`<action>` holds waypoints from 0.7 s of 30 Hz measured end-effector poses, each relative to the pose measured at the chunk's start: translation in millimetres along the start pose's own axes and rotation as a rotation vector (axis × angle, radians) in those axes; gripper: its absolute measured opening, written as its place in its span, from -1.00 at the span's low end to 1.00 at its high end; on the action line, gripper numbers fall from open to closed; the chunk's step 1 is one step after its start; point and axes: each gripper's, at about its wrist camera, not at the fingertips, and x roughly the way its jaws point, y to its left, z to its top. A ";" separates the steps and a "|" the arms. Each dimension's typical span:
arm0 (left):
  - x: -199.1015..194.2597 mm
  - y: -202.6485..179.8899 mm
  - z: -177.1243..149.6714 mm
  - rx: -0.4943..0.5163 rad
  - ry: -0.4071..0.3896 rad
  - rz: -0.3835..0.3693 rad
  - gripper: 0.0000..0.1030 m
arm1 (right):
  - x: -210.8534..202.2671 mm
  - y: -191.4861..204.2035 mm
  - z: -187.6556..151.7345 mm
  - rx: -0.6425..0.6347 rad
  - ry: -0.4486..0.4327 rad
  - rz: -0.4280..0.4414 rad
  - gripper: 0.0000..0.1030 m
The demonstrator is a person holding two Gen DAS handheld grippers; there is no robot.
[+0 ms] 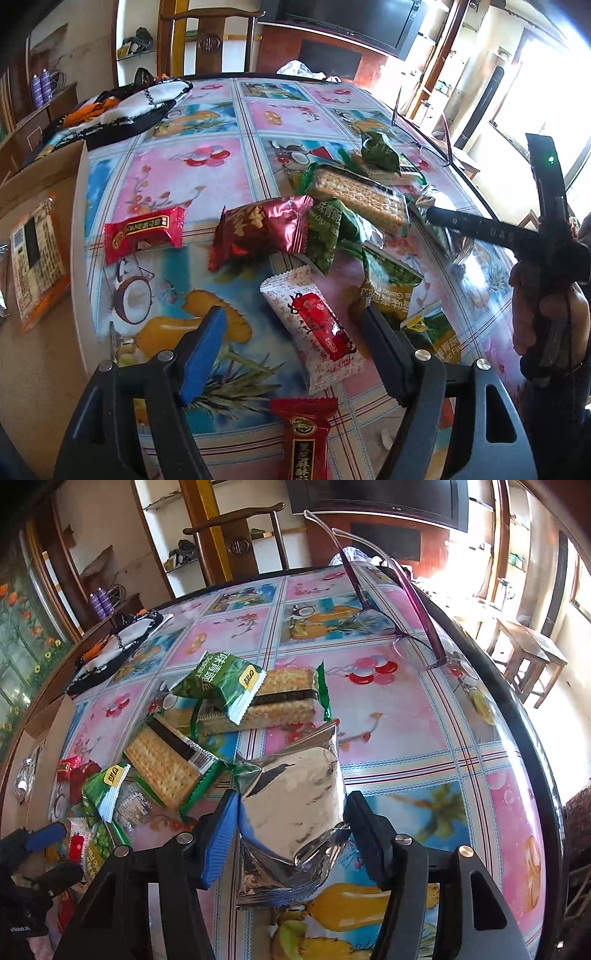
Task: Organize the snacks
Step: 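Grasp the white-and-red candy packet with the left gripper while the right grasps a foil bag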
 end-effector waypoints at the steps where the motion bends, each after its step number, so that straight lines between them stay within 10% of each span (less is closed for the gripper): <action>1: 2.1 -1.4 -0.4 0.008 0.007 0.007 0.43 | -1.6 -2.5 0.9 0.013 -0.005 0.002 0.21; 6: 9.2 -14.4 -1.5 0.067 0.011 0.064 0.42 | -8.7 -7.5 3.1 0.043 -0.018 0.022 0.21; 11: 12.4 -31.5 -3.9 0.149 -0.023 0.150 -0.53 | -15.5 3.7 1.1 0.024 -0.037 0.068 0.21; 21: 2.0 -25.4 0.6 0.126 -0.080 0.150 -0.55 | -34.5 38.2 -7.6 -0.066 -0.114 0.175 0.22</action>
